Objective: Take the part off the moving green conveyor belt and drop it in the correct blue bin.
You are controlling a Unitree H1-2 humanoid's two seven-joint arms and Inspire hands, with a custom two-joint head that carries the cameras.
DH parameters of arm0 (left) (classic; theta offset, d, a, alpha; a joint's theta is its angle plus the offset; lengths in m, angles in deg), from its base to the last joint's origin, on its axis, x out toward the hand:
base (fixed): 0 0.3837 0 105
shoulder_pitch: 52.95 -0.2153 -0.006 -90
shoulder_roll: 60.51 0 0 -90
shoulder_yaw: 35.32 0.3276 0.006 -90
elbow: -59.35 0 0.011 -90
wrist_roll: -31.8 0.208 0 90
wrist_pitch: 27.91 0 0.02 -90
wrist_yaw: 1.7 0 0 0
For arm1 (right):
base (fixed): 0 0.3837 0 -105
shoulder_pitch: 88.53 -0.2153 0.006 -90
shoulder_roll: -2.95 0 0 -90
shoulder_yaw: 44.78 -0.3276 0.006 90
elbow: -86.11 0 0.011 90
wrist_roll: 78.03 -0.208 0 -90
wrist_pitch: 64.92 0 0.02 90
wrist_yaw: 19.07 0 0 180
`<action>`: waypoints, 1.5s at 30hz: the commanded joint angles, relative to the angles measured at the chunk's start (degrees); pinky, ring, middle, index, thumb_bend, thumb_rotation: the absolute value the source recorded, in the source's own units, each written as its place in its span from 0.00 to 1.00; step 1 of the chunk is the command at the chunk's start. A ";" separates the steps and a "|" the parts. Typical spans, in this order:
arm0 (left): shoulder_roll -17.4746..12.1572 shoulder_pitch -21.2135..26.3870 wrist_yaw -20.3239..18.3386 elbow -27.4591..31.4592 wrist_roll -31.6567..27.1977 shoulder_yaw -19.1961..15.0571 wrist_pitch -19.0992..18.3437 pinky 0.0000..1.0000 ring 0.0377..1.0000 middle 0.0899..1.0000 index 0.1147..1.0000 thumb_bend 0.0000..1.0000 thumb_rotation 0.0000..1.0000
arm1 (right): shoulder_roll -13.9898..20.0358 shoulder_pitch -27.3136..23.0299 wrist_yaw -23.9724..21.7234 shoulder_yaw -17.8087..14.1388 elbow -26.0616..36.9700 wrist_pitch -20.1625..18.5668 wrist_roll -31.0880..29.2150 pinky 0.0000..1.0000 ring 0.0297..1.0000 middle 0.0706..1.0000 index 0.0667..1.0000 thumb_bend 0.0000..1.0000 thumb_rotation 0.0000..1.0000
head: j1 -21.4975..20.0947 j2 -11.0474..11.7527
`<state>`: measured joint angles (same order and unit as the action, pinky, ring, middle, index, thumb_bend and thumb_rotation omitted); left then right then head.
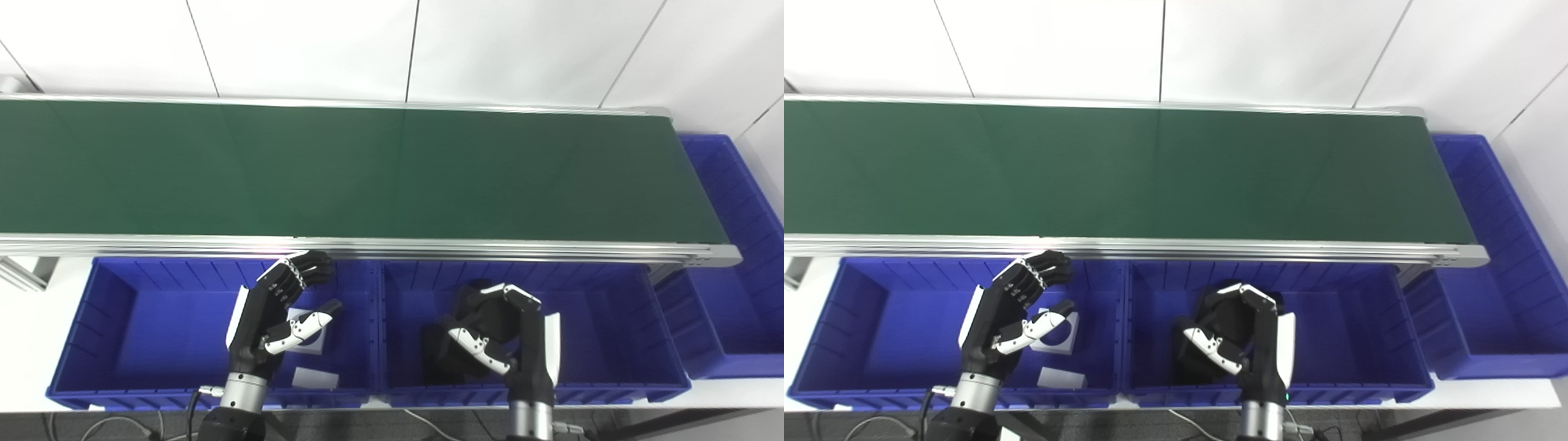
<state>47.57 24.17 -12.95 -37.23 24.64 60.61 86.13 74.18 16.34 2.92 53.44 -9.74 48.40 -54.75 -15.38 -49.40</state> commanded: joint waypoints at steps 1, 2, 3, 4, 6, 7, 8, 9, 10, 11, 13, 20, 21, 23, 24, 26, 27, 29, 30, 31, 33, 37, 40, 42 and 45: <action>-0.06 0.37 -0.34 1.14 -0.39 0.40 1.30 0.66 0.62 0.65 0.63 0.59 0.00 | -0.20 -1.50 0.15 -0.71 0.21 0.95 -0.20 0.44 0.41 0.44 0.26 0.50 0.00 | 0.05 -0.09; -0.05 0.24 -0.26 1.13 -0.31 0.42 1.24 0.66 0.62 0.65 0.63 0.59 0.00 | -0.09 -1.96 -0.10 -0.96 -0.15 0.78 -0.37 0.43 0.42 0.44 0.27 0.50 0.00 | 0.30 0.33; 0.01 0.17 -0.40 0.92 -0.60 0.50 1.56 0.66 0.62 0.65 0.63 0.59 0.00 | 0.02 -2.44 -0.62 -1.11 -0.51 0.57 -0.81 0.43 0.42 0.45 0.27 0.50 0.00 | 0.37 0.35; 0.09 0.08 -0.44 0.83 -0.66 0.59 1.77 0.65 0.62 0.65 0.63 0.58 0.00 | 0.13 -2.79 -1.07 -1.17 -0.84 0.50 -1.15 0.42 0.43 0.45 0.27 0.50 0.00 | 0.69 0.55; 0.25 -0.09 -0.28 0.80 -0.35 0.76 1.91 0.64 0.61 0.65 0.63 0.59 0.00 | 0.19 -3.41 -1.54 -1.24 -1.43 0.37 -1.28 0.41 0.44 0.46 0.28 0.50 0.00 | 1.03 0.65; 0.32 -0.17 -0.11 0.85 -0.07 0.82 1.84 0.64 0.61 0.64 0.63 0.59 0.00 | 0.18 -3.68 -1.59 -1.24 -1.68 0.28 -1.17 0.41 0.43 0.46 0.29 0.50 0.00 | 1.03 0.65; 0.44 -0.30 0.03 0.93 0.13 0.91 1.53 0.64 0.60 0.64 0.63 0.59 0.00 | 0.07 -4.25 -1.68 -1.22 -1.99 -0.03 -1.07 0.41 0.43 0.46 0.29 0.50 0.00 | 1.13 0.77; 0.52 -0.39 0.12 0.98 0.24 0.98 1.30 0.65 0.61 0.64 0.63 0.59 0.00 | -0.01 -4.64 -1.73 -1.20 -2.19 -0.24 -1.03 0.43 0.43 0.45 0.29 0.50 0.00 | 1.13 0.77; 0.56 -0.41 0.23 0.88 0.54 1.04 1.35 0.65 0.62 0.64 0.63 0.58 0.00 | -0.07 -5.22 -1.90 -1.08 -2.29 -0.42 -0.97 0.43 0.43 0.44 0.30 0.50 0.00 | 1.08 0.99; 0.60 -0.41 0.31 0.74 0.74 1.11 1.37 0.65 0.63 0.64 0.63 0.58 0.00 | -0.17 -5.80 -1.99 -0.96 -2.19 -0.93 -0.58 0.43 0.43 0.44 0.30 0.51 0.00 | 1.08 1.27; 0.63 -0.35 0.44 0.36 1.06 1.22 1.64 0.66 0.64 0.65 0.64 0.56 0.00 | -0.13 -6.59 -2.23 -0.69 -2.05 -1.46 -0.12 0.42 0.45 0.47 0.38 0.50 0.00 | 1.33 1.57; 0.72 -0.02 0.57 -0.56 1.70 1.36 2.29 0.67 0.65 0.65 0.64 0.55 0.00 | 1.01 -6.41 -6.37 0.50 0.02 -3.30 -0.96 0.48 0.56 0.59 0.60 0.60 0.00 | 1.68 1.77; 0.73 0.08 0.53 -0.72 1.62 1.35 2.40 0.66 0.65 0.65 0.64 0.55 0.00 | 1.06 -6.13 -7.12 0.63 0.44 -4.04 -1.11 0.56 0.64 0.68 0.72 0.66 0.00 | 1.65 1.86; 0.81 0.26 0.46 -0.89 1.31 1.34 2.44 0.66 0.65 0.65 0.64 0.55 0.00 | 1.33 -5.39 -8.74 1.16 1.25 -5.18 -1.22 0.65 0.74 0.79 0.86 0.70 0.05 | 1.64 1.90; 0.82 0.35 0.41 -0.92 1.11 1.35 2.34 0.66 0.65 0.64 0.64 0.55 0.00 | 1.62 -5.07 -9.61 1.53 1.62 -5.58 -1.16 0.71 0.80 0.86 0.94 0.73 0.12 | 1.63 1.93; 0.84 0.56 0.39 -1.18 1.09 1.27 2.44 0.66 0.64 0.64 0.64 0.55 0.00 | 2.28 -4.63 -11.10 2.25 2.34 -6.39 -0.92 0.84 0.91 0.96 0.99 0.80 0.30 | 1.59 1.98; 0.86 0.62 0.41 -1.27 1.09 1.24 2.49 0.66 0.64 0.64 0.64 0.55 0.00 | 2.56 -4.44 -11.77 2.55 2.74 -6.81 -0.95 0.88 0.94 0.98 1.00 0.82 0.34 | 1.60 2.01; 0.92 0.72 0.33 -1.41 1.01 1.20 2.62 0.66 0.64 0.64 0.64 0.55 0.00 | 3.08 -4.20 -12.96 3.04 3.50 -7.70 -1.12 0.94 0.98 1.00 1.00 0.86 0.38 | 1.61 1.96; 0.93 0.76 0.25 -1.45 0.91 1.20 2.65 0.66 0.64 0.64 0.63 0.55 0.00 | 3.29 -4.12 -13.52 3.21 3.82 -8.12 -1.19 0.97 0.99 1.00 1.00 0.90 0.43 | 1.61 1.96; 0.96 0.79 0.27 -1.50 1.04 1.24 2.67 0.65 0.64 0.64 0.63 0.55 0.00 | 3.60 -3.96 -14.43 3.48 4.45 -9.06 -1.23 0.98 1.00 1.00 1.00 0.92 0.46 | 1.63 1.98; 1.10 0.75 0.54 -1.53 1.39 1.27 2.63 0.65 0.63 0.63 0.63 0.55 0.00 | 3.99 -3.75 -15.71 3.83 5.32 -10.41 -1.23 0.95 1.00 1.00 1.00 0.98 0.55 | 1.72 2.00; 1.18 0.60 0.79 -1.44 1.68 1.32 2.49 0.64 0.63 0.64 0.63 0.55 0.00 | 4.40 -3.54 -17.42 4.29 6.49 -12.12 -1.59 0.90 1.00 1.00 1.00 1.00 0.63 | 1.96 2.09; 1.01 0.72 0.57 -1.94 1.53 1.29 2.79 0.64 0.63 0.64 0.63 0.56 0.00 | 4.48 -3.21 -17.66 4.43 7.22 -11.51 -1.69 0.90 1.00 1.00 1.00 1.00 0.63 | 2.42 2.50; 1.02 0.73 0.60 -2.17 1.62 1.31 2.82 0.64 0.62 0.64 0.63 0.56 0.00 | 4.62 -3.08 -17.62 4.36 7.38 -10.93 -1.71 0.89 1.00 1.00 1.00 1.00 0.59 | 2.66 2.90; 1.14 0.75 0.98 -2.54 2.23 1.34 2.83 0.65 0.63 0.64 0.63 0.57 0.00 | 5.19 -2.68 -17.22 4.02 8.12 -10.01 -1.44 0.93 1.00 1.00 1.00 0.97 0.53 | 2.95 3.39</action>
<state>48.12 24.28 -12.00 -40.41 26.16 61.69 86.40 79.06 13.81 -14.65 57.68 -3.94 36.68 -56.13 -12.48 -45.97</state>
